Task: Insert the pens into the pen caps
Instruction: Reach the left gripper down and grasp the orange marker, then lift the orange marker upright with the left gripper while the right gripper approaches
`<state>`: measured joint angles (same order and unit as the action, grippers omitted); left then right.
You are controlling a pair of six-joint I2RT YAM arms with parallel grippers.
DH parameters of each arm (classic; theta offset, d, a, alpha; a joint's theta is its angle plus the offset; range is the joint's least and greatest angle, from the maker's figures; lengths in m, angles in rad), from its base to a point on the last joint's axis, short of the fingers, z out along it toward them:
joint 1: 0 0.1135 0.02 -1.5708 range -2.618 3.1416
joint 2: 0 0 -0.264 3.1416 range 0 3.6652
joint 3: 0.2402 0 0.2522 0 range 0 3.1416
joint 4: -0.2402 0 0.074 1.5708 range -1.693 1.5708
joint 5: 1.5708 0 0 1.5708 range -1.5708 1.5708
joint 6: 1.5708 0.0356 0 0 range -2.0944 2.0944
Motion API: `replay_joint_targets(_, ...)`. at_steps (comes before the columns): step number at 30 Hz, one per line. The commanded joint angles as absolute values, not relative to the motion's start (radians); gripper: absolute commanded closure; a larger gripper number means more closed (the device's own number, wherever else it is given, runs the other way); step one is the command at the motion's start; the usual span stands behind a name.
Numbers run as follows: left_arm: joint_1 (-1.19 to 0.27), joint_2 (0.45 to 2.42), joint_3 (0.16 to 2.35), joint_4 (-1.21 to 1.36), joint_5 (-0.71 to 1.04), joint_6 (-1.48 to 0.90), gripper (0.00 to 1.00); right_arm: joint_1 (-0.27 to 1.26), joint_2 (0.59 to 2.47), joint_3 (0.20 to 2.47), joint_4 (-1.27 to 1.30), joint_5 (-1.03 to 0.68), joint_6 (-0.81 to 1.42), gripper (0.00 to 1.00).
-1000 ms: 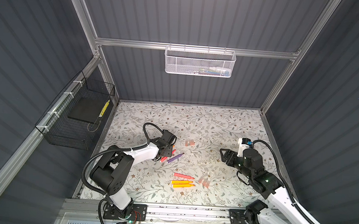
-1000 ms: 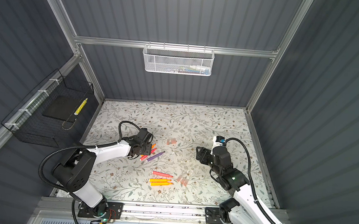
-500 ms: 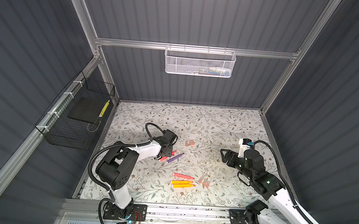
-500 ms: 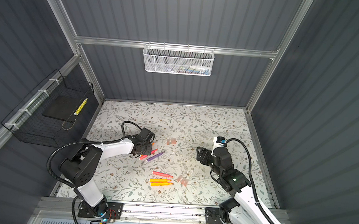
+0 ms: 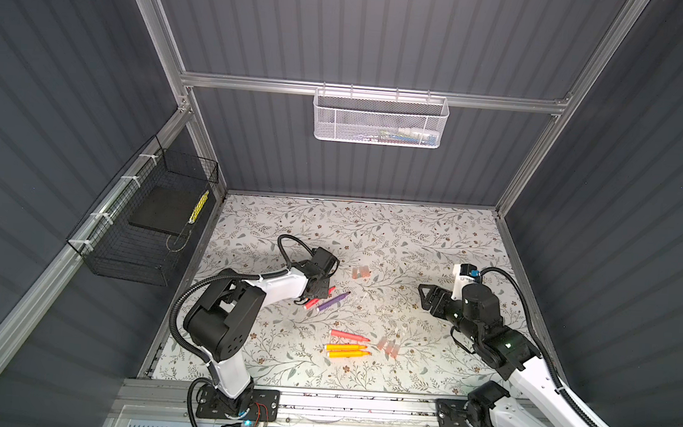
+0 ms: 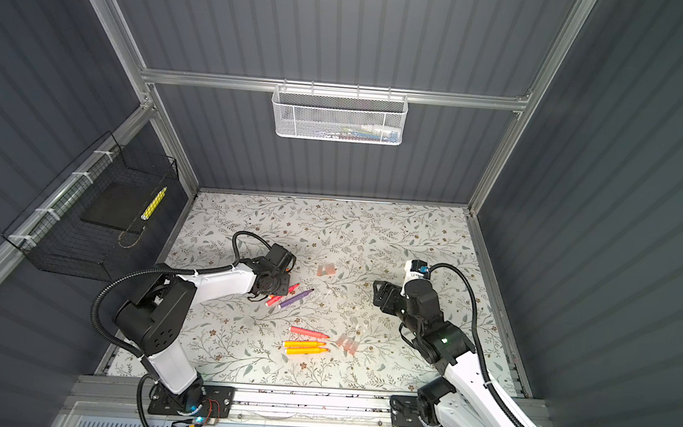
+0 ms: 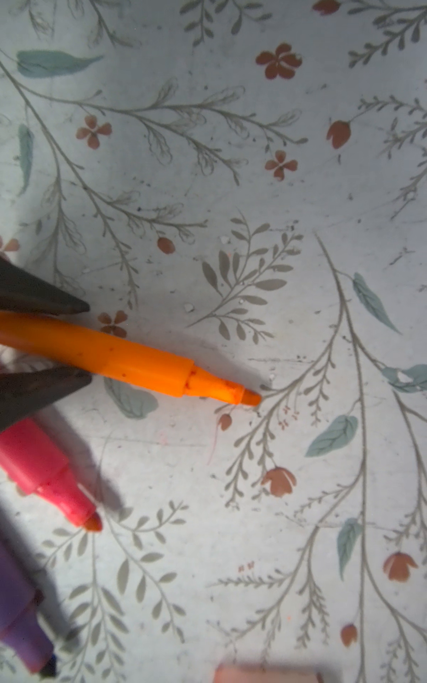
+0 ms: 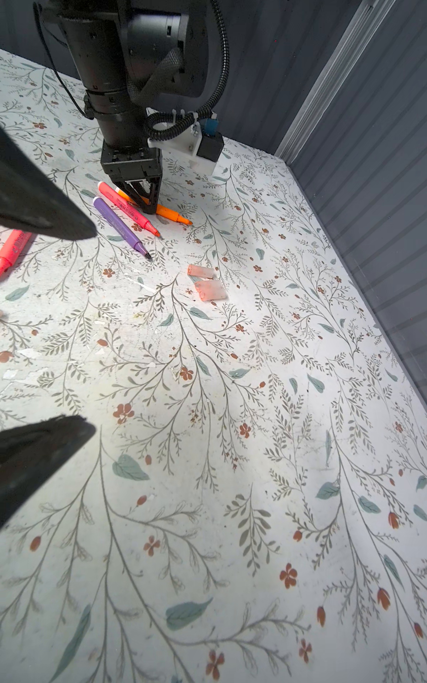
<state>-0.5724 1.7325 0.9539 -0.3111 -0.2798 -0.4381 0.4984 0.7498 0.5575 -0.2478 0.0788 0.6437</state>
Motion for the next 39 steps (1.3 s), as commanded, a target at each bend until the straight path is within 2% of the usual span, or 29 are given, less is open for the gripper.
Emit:
replay_joint_targets(1, -0.562, 1.767, 0.947, -0.353, -0.283, -0.444, 0.77, 0.503, 0.753, 0.555, -0.22, 0.083, 0.643, 0.22)
replay_joint_targets(12, -0.536, 1.727, 0.932, -0.321, -0.284, -0.429, 0.86, 0.502, 0.758, 0.525, -0.15, 0.094, 0.68, 0.21)
replay_joint_targets(25, -0.535, 1.435, 0.859, -0.218, -0.281, -0.351, 1.0, 0.502, 0.711, 0.466, -0.035, 0.103, 0.704, 0.21)
replay_joint_targets(29, -0.535, 1.316, 0.803, -0.153, -0.209, -0.329, 1.0, 0.509, 0.694, 0.44, 0.024, 0.076, 0.714, 0.22)
replay_joint_targets(35, -0.535, 1.128, 0.723, -0.029, 0.033, -0.285, 1.0, 0.571, 0.747, 0.438, 0.159, 0.079, 0.725, 0.24)
replay_joint_targets(39, -0.535, 1.069, 0.699, 0.015, 0.053, -0.327, 1.0, 0.649, 0.811, 0.469, 0.219, 0.117, 0.705, 0.25)
